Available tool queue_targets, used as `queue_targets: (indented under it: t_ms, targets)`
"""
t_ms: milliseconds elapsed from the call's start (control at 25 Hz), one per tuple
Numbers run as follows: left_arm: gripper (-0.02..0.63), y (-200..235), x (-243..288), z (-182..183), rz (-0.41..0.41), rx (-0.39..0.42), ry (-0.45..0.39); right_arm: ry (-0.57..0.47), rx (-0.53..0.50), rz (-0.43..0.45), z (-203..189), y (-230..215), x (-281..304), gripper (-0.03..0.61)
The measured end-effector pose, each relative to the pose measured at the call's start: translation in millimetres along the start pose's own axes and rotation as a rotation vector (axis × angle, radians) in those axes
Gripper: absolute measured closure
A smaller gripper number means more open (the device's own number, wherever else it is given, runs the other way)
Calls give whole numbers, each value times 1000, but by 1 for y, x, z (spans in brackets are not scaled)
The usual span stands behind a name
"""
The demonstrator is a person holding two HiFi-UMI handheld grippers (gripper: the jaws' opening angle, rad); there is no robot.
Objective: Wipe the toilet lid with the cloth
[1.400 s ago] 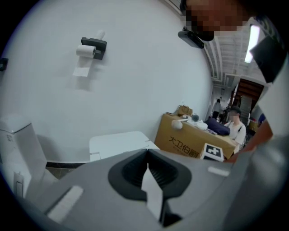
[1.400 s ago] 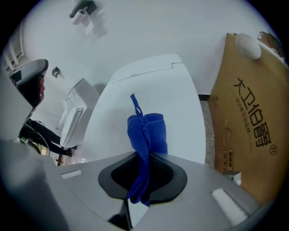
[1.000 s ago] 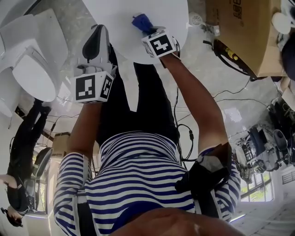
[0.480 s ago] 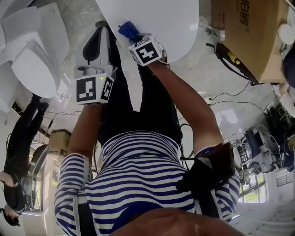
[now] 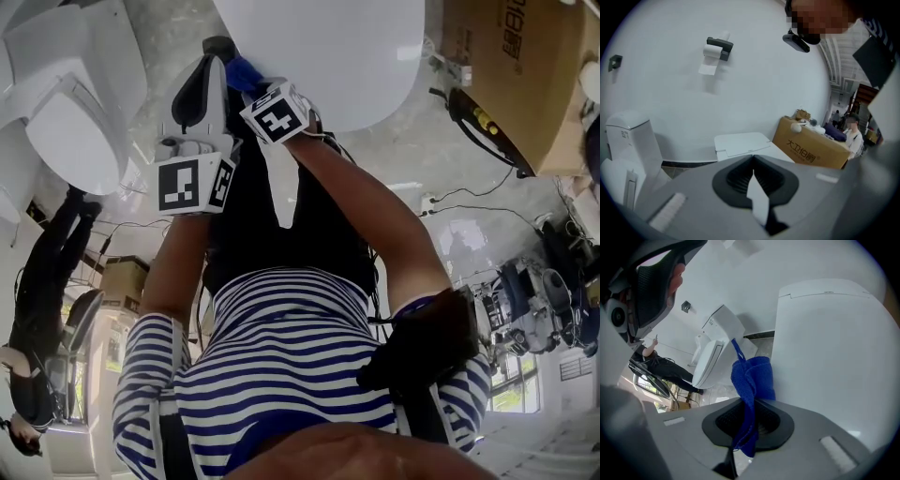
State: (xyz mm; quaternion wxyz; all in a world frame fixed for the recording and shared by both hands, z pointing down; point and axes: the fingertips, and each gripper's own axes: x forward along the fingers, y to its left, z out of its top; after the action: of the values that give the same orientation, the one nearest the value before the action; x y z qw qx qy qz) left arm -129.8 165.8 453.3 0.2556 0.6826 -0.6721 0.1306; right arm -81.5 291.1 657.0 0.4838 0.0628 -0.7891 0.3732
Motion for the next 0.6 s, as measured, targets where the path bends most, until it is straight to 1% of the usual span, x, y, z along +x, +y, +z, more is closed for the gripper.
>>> queue_targets:
  t_ms: [200, 320, 480, 600]
  targets:
    - [611, 2, 4, -7, -1, 2, 10, -5, -5, 11, 1, 0, 5, 529]
    - [611, -4, 7, -2, -14, 11, 12, -21, 8, 11, 4, -4, -5, 529]
    - [611, -28, 10, 9, -40, 26, 18, -52, 39, -22, 0, -17, -48, 529]
    - [611, -56, 18, 21, -77, 46, 12, -79, 64, -73, -8, -41, -89, 529]
